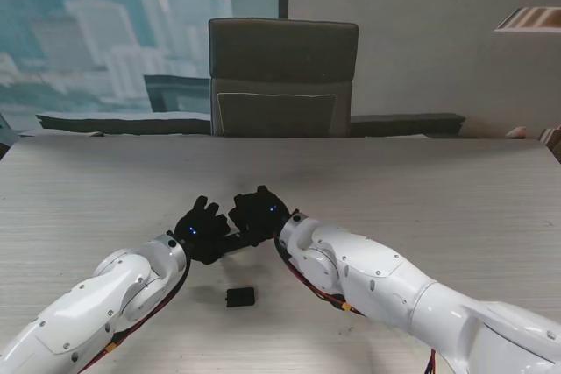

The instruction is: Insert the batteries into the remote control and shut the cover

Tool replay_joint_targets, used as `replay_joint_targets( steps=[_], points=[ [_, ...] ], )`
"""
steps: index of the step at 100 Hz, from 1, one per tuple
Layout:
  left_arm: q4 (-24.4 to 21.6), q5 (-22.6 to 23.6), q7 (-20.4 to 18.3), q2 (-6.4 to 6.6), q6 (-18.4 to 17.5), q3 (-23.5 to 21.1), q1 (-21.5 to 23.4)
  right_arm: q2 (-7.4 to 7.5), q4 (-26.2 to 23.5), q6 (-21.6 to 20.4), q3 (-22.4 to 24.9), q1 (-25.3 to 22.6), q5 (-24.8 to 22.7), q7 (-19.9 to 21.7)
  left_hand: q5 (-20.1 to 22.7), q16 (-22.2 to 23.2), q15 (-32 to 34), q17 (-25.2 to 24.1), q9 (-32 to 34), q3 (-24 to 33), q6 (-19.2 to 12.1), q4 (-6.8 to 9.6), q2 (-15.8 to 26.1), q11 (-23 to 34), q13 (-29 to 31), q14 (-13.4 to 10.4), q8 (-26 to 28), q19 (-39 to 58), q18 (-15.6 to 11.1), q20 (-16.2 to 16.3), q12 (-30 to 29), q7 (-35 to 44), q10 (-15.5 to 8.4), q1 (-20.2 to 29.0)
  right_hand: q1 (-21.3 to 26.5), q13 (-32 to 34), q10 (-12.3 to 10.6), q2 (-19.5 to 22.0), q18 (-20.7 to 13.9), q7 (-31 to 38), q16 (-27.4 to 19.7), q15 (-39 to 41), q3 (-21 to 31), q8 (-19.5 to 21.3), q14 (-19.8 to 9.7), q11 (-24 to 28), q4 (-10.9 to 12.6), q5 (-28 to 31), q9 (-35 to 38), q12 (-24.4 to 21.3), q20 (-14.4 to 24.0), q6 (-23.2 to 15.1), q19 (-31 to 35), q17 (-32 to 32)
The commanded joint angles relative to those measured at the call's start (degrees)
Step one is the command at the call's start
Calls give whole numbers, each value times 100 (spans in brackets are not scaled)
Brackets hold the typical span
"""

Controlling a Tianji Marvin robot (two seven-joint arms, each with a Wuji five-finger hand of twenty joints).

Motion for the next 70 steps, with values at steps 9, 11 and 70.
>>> replay_joint_targets(
  steps=[9, 11, 70],
  points=[
    [286, 0, -285, 31, 0, 68, 186, -41, 16, 0, -11, -15, 16, 25, 214, -52, -25, -68, -145, 440, -1373, 342, -586, -38, -88, 72, 141, 26, 121, -26, 27, 223, -21, 1697, 186, 53, -14, 150, 123, 130, -35, 80, 134, 103, 12, 61, 80, 105, 33, 33, -65, -53, -42, -38],
    [286, -4, -289, 31, -4, 66, 187, -42, 22, 0, -13, -17, 14, 18, 216, -53, -27, -69, -151, 446, -1402, 338, -579, -42, -91, 72, 143, 23, 118, -27, 25, 219, -23, 1719, 186, 55, -14, 150, 123, 131, -35, 81, 134, 102, 10, 61, 80, 105, 33, 33, -65, -53, -42, -38],
    [55, 260, -308, 59, -254, -230, 394, 24, -121, 37, 55, -156, -87, -91, -271, -85, -100, -99, -293, 444, -1966, 388, -628, -148, -161, 30, 319, -91, 98, -84, -29, 111, -32, 1568, 198, 54, 6, 162, 137, 146, -31, 94, 128, 88, 27, 68, 84, 90, 36, 36, -65, -12, -40, -33]
  ],
)
